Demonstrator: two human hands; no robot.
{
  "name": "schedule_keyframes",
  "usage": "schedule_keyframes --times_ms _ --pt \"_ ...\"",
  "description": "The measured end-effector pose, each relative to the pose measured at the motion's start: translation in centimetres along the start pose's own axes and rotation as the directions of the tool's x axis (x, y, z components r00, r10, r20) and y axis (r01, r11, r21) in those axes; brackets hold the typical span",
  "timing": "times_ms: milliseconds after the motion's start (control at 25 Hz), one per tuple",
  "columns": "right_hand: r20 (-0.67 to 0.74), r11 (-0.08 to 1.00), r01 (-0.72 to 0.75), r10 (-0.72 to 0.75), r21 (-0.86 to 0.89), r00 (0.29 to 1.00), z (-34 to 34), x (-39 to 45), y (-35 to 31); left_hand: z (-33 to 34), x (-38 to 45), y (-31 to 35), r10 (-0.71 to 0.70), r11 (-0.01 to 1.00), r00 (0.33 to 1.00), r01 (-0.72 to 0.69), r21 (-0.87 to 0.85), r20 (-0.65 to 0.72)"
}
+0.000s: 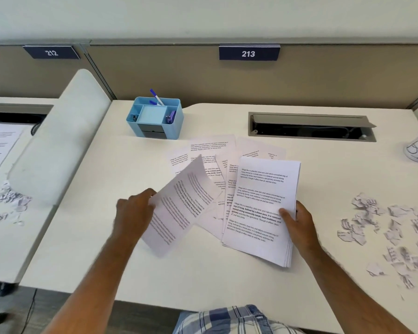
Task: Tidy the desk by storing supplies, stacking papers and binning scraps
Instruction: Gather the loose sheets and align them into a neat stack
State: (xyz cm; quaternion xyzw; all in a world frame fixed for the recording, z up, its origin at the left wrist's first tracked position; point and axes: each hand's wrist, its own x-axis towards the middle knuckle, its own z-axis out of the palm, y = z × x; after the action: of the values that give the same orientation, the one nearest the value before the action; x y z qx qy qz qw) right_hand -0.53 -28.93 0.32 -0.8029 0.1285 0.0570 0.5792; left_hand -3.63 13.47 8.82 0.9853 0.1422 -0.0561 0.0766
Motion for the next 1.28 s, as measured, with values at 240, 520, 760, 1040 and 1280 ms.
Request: schedule_keyframes --times_ms 240,520,760,1040,1280 --pt "0.022 0.995 0.084 -0.083 -0.055 0.996 -0.1 1.1 -2.3 -7.8 0.7 1.8 0.297 0.894 0.954 -0.291 0.341 0.037" --pt "0.313 0.975 0.206 -0.171 -0.081 0.934 0.9 1.8 -7.7 -11.7 1.0 10.1 0.597 0.616 0.730 -0.683 0.394 0.332" --pt "0.443 0.986 0.138 -0.164 0.089 0.881 4.2 0.2 -10.0 -8.3 3.5 15.9 0.690 0.540 0.644 -0.762 0.358 0.330" --pt "0.489 0.990 0.122 -0.139 0.067 0.861 5.3 -0.7 -9.6 -6.0 5.4 18.6 0.698 0.578 0.650 -0.759 0.300 0.301" --pt "0.405 0.998 0.048 -0.058 0.034 0.913 5.1 -0.9 -9.3 -4.9 5.3 17.3 0.736 0.677 0.655 -0.720 0.154 -0.172"
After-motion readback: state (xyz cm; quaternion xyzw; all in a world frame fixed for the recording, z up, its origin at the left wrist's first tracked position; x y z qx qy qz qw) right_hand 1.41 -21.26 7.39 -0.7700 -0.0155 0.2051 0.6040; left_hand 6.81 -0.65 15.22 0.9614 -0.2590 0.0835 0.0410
